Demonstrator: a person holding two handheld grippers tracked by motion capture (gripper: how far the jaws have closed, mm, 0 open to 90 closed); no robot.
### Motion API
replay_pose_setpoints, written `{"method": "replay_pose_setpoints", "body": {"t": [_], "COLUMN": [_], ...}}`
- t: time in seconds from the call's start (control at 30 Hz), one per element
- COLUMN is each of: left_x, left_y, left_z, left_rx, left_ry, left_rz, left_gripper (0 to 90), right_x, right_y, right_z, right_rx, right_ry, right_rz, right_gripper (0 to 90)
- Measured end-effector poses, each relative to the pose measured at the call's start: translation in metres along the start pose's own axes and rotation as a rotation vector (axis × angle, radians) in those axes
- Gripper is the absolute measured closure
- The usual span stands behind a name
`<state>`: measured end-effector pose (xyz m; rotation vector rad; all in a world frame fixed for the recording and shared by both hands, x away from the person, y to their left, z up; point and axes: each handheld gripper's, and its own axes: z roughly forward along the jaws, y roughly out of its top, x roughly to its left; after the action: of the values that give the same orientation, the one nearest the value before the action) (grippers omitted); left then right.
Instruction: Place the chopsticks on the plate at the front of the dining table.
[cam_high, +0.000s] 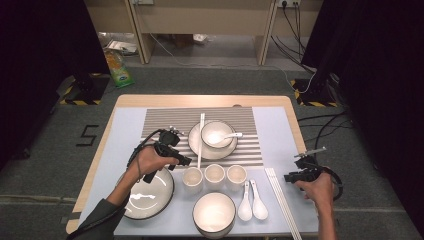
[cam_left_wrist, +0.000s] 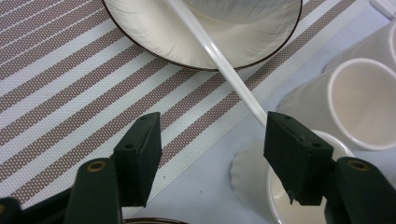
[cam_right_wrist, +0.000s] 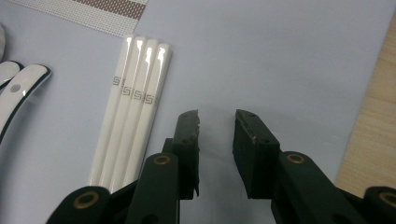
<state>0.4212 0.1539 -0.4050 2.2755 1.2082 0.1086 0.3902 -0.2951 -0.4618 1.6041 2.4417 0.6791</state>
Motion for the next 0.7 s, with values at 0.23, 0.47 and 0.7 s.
{"method": "replay_pose_setpoints", "body": {"t": [0.23,0.47,0.7], "left_x": [-0.001,-0.003,-0.005], "left_y": [-0.006,-0.011,-0.015], "left_z": [-0.006,-0.008,-0.012], "left_rx": [0.001,-0.004,-0.003], "left_ry": [0.002,-0.008,-0.02], "left_rz": [0.017,0.034,0.051], "left_gripper": [31.6,30.6,29.6], "right_x": [0.004,0.005,0.005], "right_y": [0.001,0.001,0.0], "right_z": [0.001,0.001,0.001], "right_rx": [0.008,0.01,0.007], "right_ry": [-0.021,-0.029,-0.027], "right_rz": [-0.021,-0.029,-0.029], "right_gripper": [68.4,68.4,68.4]}}
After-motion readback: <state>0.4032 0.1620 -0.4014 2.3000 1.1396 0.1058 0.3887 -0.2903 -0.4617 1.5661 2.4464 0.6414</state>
